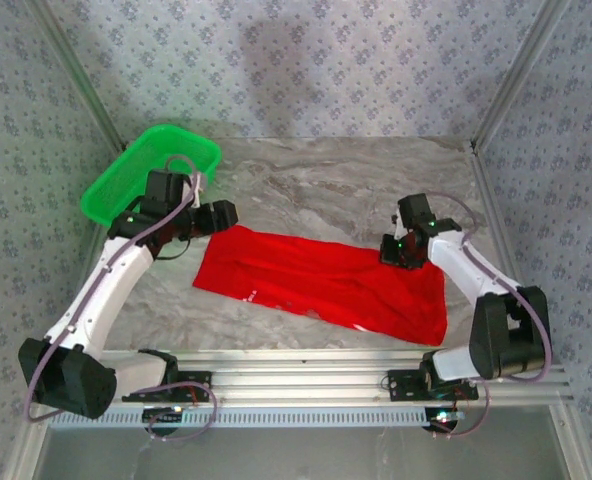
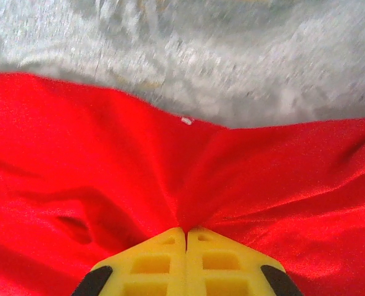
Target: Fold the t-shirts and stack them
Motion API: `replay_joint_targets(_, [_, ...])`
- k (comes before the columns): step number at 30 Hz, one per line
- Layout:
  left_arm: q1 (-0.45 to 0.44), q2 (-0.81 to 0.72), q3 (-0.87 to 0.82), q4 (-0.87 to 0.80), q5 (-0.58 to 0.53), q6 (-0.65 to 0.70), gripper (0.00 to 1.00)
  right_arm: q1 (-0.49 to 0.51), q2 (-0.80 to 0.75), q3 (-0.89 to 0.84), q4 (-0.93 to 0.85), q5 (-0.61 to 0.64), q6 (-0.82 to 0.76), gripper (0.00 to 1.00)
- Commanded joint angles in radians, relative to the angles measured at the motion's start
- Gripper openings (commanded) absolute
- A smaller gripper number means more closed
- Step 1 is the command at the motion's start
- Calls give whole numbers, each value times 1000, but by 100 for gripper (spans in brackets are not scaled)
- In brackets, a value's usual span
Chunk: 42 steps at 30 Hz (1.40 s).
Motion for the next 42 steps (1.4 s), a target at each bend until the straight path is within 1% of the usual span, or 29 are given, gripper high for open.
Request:
replay_joint_targets(1, [4,5,-19,4,-2,22,74,40,-44,-49,-67,-15,58,2])
replay_joint_targets(4, [4,20,-38,24,18,22,74,38,-49,-87,-75,5,88,2])
replay_joint_targets(7, [4,46,-53,51,43,19,73,8,-12,-83,-42,29,83,2])
replay_joint_targets(13, [-3,81,-73,89,52,17,73,-52,122,23,-3,71,67,2])
replay_joint_targets(16, [-3,93,-83,94,43,17,73,-78,214,95,14,70,47,3])
replay_joint_targets(18, [-3,98,-95,94,36,17,73,-88,284,149,24,66,15,10])
replay_joint_targets(21, [-3,94,-114,89,25,19,73,-90,344,216,-4,57,-4,28])
replay_joint_targets(23, [-2,86,-124,80,17,20,73,-89,318,217,-23,63,-6,37])
replay_joint_targets(26, [-2,73,-142,81,12,19,73,-93,231,166,-57,60,2,44])
replay_joint_targets(30, [-2,64,-149,90,18,13,73,-97,166,77,-64,36,-9,44])
replay_joint_targets(36, [-2,61,-119,86,27,25,73,-94,174,-4,38,8,13,40])
replay_joint_targets(42, [-2,40,-103,75,40,30,73,-91,219,-29,103,-3,16,30])
